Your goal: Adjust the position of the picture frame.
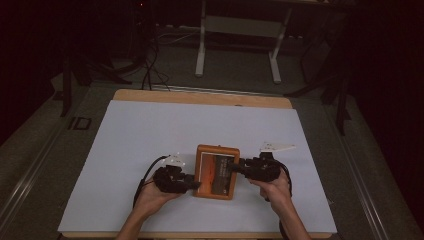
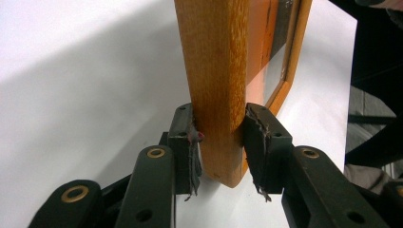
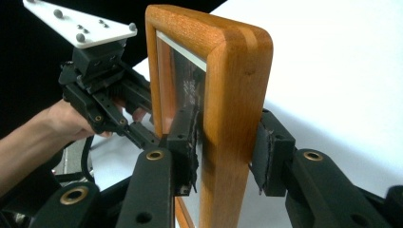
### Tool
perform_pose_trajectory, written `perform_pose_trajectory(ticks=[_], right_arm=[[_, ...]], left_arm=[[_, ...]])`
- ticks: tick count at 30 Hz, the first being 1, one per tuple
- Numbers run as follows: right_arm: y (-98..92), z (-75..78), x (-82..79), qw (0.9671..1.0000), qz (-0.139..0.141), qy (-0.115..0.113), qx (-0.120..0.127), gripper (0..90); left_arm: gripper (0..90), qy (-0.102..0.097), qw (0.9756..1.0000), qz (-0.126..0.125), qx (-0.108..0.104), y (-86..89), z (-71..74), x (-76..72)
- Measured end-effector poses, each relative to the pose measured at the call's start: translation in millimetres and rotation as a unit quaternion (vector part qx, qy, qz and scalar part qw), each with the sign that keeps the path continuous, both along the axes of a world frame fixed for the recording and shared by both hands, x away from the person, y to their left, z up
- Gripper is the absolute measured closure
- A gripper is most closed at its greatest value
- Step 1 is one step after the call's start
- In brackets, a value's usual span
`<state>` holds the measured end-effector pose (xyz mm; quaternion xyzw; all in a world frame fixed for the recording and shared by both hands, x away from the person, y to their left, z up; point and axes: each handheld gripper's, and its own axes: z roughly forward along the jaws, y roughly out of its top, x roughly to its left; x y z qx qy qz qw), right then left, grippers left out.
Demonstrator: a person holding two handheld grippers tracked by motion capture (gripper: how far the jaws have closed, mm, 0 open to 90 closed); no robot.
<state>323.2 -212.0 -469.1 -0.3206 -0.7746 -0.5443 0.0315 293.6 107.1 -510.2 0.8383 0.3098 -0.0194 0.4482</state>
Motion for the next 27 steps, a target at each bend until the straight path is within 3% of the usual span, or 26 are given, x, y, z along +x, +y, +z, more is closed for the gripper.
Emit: perform_pose_trajectory(ticks=[6,13,21,27], right_arm=[[14.2,-0.4,6.4,1.0,0.005,0.007,0.003,63.8],[15.5,-8.0,10.3,0.9997,0.008,0.024,0.003,63.5],[13.3,-19.0,20.0,0.999,-0.006,0.04,0.016,62.1],[13.3,-22.5,24.4,0.9982,-0.02,0.055,0.013,61.1]], left_arm=[[66.4,0.017,0.9996,0.022,-0.007,8.2,-2.9,-3.6],[66.6,0.032,0.9989,0.029,-0.016,8.9,-10.4,-4.5],[65.7,0.033,0.998,0.052,-0.015,6.1,-12.2,-5.2],[63.9,0.018,0.9979,0.062,-0.002,3.3,-12.0,-5.2]])
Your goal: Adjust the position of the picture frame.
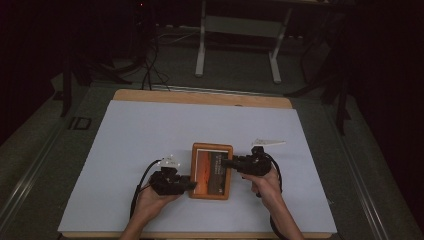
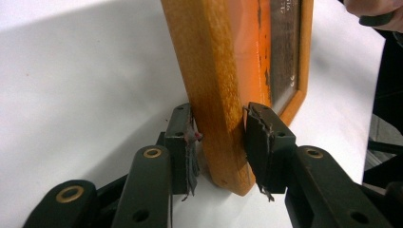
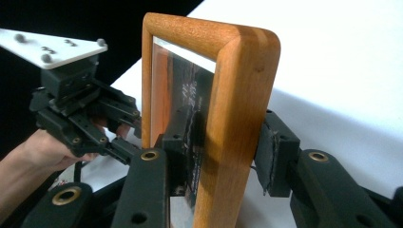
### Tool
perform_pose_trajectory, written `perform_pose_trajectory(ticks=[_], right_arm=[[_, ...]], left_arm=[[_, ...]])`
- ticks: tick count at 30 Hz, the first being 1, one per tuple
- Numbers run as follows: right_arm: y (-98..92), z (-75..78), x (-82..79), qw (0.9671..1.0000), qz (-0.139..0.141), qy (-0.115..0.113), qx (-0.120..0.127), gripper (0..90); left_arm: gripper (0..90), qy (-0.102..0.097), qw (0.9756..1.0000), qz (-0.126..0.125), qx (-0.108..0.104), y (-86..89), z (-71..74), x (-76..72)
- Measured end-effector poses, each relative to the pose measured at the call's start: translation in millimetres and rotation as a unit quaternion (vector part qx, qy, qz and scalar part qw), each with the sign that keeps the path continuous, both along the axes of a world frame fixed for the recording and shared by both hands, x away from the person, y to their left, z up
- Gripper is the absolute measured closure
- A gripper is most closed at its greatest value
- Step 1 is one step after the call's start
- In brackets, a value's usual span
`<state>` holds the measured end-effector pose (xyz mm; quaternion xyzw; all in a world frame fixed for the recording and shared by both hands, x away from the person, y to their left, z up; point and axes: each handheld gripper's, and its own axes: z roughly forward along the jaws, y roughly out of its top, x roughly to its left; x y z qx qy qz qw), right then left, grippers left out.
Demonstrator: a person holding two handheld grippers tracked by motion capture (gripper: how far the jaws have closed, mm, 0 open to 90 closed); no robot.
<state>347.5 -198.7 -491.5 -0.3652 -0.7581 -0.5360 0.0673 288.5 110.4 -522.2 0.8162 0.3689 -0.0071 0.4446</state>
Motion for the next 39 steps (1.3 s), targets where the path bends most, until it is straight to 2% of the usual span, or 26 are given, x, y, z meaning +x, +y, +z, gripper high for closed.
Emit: perform_pose_trajectory(ticks=[5,8,17,23,27,31,39], right_arm=[[0.0,-6.9,6.7,0.9995,-0.02,0.025,-0.003,58.8],[1.7,-9.9,11.6,0.9989,-0.025,0.04,-0.006,57.7],[11.9,-13.8,22.6,0.9969,-0.04,0.061,-0.03,52.4],[14.3,-22.3,29.8,0.9951,-0.047,0.08,-0.036,49.8],[15.1,-26.1,33.1,0.994,-0.051,0.086,-0.043,48.2],[17.2,-29.7,34.9,0.9916,-0.065,0.083,-0.076,48.6],[18.2,-29.0,35.3,0.9907,-0.066,0.081,-0.087,49.4]], left_arm=[[61.5,-0.006,0.9998,0.011,0.015,-3.0,-0.7,1.0],[60.7,0.003,0.9999,0.013,0.01,-2.6,-2.1,2.8],[57.6,0.02,0.9995,0.021,0.013,-3.3,-4.6,6.1],[54.6,0.042,0.9988,0.023,0.005,-3.0,-8.4,11.3],[52.9,0.054,0.9983,0.023,0.001,-3.5,-10.9,14.2],[46.6,0.065,0.9974,0.03,0.004,-5.1,-14.0,17.2],[44.4,0.054,0.9982,0.023,0.01,-5.4,-13.5,18.2]])
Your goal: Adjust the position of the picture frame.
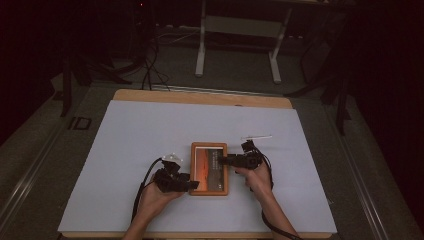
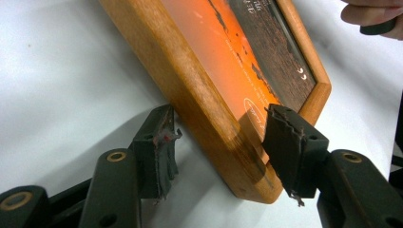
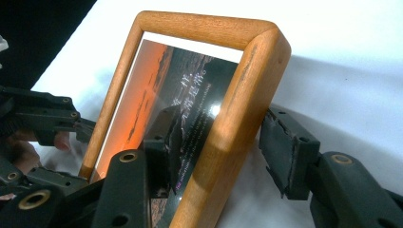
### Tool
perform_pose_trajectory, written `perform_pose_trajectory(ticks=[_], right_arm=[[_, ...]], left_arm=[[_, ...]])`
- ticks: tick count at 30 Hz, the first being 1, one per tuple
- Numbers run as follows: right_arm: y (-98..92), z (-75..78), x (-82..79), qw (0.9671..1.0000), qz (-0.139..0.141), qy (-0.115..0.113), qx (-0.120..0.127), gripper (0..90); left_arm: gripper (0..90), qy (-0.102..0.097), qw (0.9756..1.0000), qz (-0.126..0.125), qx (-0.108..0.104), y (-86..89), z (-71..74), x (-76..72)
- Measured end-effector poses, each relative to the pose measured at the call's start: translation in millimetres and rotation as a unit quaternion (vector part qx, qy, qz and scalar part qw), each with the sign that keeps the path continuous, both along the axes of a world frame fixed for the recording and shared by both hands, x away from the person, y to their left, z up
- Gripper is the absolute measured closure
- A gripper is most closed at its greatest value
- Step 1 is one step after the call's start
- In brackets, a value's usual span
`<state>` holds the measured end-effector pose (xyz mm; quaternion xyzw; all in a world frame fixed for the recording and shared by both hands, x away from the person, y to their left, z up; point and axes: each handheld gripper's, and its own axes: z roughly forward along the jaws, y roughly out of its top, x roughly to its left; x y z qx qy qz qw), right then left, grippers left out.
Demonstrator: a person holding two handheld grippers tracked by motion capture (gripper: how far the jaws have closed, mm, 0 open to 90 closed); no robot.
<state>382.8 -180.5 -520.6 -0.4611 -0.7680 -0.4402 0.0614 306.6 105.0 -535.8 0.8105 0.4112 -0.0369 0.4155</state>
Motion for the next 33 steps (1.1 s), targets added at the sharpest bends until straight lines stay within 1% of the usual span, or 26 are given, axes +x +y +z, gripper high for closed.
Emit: perform_pose_trajectory(ticks=[2,3,6,10,16,20,26,30,32,33], right_arm=[[-0.3,0.8,-1.7,1.0,-0.002,-0.005,-0.004,50.1],[-0.8,0.8,-2.2,1.0,-0.002,-0.004,-0.005,50.2],[-2.4,0.0,-4.1,1.0,-0.006,-0.003,-0.001,50.7],[-4.9,-0.2,-6.9,1.0,-0.008,-0.001,-0.001,51.2],[-9.6,-2.2,-10.6,0.9999,-0.009,0.004,0.005,52.8],[-11.0,-3.6,-12.0,0.9998,-0.012,0.008,0.013,53.3],[-10.1,-3.7,-12.6,0.9998,-0.014,0.005,0.012,52.8],[-8.8,-3.5,-13.8,0.9998,-0.019,0.002,0.01,51.9],[-7.9,-3.0,-14.2,0.9998,-0.02,-0.003,0.005,51.0],[-7.2,-2.6,-14.3,0.9998,-0.021,-0.005,0.003,50.6]], left_arm=[[44.1,-0.003,1.0,-0.008,0.0,0.6,-0.2,1.4],[44.2,-0.004,0.9999,-0.012,-0.002,1.2,-0.5,2.3],[44.3,-0.005,0.9995,-0.029,0.004,1.7,0.6,6.3],[44.3,-0.009,0.9987,-0.051,0.002,3.8,-0.2,11.4],[44.4,-0.012,0.9981,-0.06,-0.005,5.0,-1.8,14.2],[44.3,-0.01,0.9984,-0.056,-0.006,4.5,-1.7,14.0],[41.1,-0.019,0.9987,-0.046,0.011,-0.3,0.6,10.3],[38.5,-0.042,0.9982,-0.031,0.03,0.5,4.8,6.5],[37.9,-0.05,0.998,-0.02,0.034,2.9,6.4,5.9],[37.4,-0.052,0.9981,-0.014,0.03,4.1,6.7,5.8]])
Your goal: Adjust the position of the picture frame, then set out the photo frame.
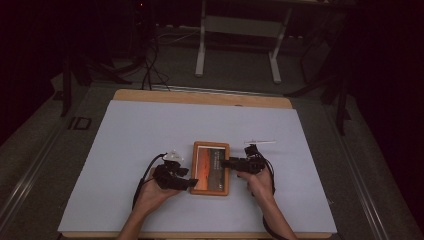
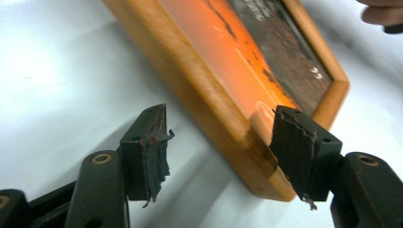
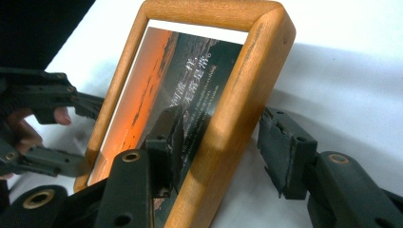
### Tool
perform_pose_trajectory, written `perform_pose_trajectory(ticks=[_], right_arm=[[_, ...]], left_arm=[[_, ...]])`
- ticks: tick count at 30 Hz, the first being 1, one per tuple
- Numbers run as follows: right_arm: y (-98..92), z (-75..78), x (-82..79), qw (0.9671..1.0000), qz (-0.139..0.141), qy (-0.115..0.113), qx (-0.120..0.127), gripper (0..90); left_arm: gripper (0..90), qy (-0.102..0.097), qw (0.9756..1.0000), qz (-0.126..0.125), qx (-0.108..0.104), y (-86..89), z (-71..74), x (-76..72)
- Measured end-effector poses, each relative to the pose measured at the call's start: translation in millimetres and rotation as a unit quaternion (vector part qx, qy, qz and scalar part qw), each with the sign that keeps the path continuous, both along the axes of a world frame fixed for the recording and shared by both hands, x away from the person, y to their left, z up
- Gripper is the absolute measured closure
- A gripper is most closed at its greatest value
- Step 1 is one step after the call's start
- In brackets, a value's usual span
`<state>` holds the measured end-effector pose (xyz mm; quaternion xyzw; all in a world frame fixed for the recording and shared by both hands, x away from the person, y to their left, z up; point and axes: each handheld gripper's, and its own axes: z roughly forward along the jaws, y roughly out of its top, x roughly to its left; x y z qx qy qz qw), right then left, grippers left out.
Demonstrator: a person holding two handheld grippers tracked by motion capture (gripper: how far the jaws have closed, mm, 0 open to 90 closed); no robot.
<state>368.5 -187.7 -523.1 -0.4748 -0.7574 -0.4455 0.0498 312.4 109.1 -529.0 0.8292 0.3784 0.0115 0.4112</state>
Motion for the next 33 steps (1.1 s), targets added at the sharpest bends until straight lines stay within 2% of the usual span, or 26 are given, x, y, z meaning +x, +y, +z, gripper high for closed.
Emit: perform_pose_trajectory(ticks=[9,12,13,18,20,25,29,32,33], right_arm=[[1.9,5.8,-1.8,0.9996,-0.004,-0.022,-0.015,50.6],[3.2,12.1,-2.8,0.9991,-0.003,-0.037,-0.023,50.2],[3.1,14.5,-2.7,0.9989,-0.002,-0.042,-0.021,50.2],[0.8,28.6,0.7,0.9973,-0.006,-0.069,-0.023,50.0],[1.7,34.8,1.5,0.9961,-0.002,-0.082,-0.032,50.2],[9.1,45.0,6.0,0.9899,0.012,-0.117,-0.08,54.6],[16.8,46.1,10.1,0.9836,0.025,-0.134,-0.118,65.1],[22.5,45.2,11.8,0.9787,0.032,-0.148,-0.138,76.3],[22.5,45.2,11.8,0.9787,0.032,-0.148,-0.138,76.3]], left_arm=[[37.2,-0.017,0.9997,0.016,-0.004,7.5,6.1,-5.0],[37.2,-0.026,0.9992,0.028,-0.008,11.3,8.7,-6.4],[37.2,-0.027,0.9987,0.043,-0.009,13.8,9.6,-6.4],[38.1,-0.031,0.9975,0.06,-0.022,19.4,12.0,-6.3],[38.9,-0.035,0.9971,0.063,-0.027,20.2,13.2,-7.0],[39.7,-0.042,0.9967,0.066,-0.026,19.2,15.5,-9.8],[39.8,-0.044,0.9962,0.069,-0.029,18.8,17.3,-11.5],[40.2,-0.047,0.9961,0.068,-0.031,18.9,19.0,-12.9],[40.4,-0.047,0.9961,0.068,-0.031,18.9,19.0,-12.9]])
